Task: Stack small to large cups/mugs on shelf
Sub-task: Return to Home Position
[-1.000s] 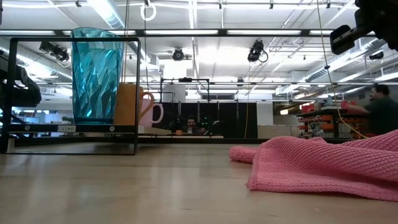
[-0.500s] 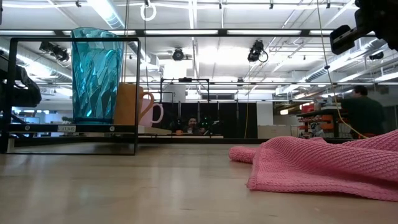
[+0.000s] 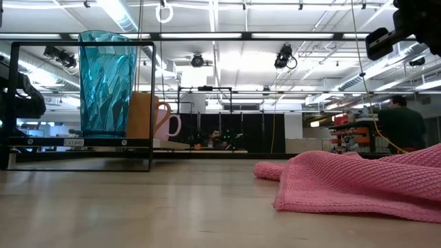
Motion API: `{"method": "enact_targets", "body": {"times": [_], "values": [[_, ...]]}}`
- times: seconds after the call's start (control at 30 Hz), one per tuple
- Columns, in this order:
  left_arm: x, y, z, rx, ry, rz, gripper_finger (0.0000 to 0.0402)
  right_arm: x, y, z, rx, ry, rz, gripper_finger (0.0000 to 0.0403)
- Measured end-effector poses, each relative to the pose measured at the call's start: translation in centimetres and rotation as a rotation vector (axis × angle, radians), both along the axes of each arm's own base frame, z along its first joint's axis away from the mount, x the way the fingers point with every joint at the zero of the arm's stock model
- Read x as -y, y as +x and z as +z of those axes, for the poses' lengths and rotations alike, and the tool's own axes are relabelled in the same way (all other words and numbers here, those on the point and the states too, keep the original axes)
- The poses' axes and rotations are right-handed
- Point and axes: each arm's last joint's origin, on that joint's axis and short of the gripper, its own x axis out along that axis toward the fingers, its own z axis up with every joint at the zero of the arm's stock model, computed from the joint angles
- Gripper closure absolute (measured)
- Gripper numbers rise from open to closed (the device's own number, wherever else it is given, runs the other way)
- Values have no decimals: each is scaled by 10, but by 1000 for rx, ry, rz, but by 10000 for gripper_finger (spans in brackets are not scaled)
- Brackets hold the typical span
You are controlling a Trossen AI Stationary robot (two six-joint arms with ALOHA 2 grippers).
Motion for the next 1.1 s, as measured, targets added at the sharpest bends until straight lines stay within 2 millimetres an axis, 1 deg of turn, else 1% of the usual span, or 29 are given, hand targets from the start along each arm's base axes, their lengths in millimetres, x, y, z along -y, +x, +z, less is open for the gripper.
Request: {"method": "enact_targets", "body": {"times": [0.23, 0.57, 0.93, 1.1], "values": [[0, 0, 0, 0, 0, 0, 373, 0, 0, 0, 0, 0, 0, 387], [0, 0, 0, 0, 0, 0, 361, 0, 0, 0, 0, 0, 0, 387], [0, 0, 0, 0, 0, 0, 372, 0, 0, 0, 0, 0, 0, 387], [0, 0, 0, 0, 0, 0, 367, 0, 0, 0, 0, 0, 0, 387]]}}
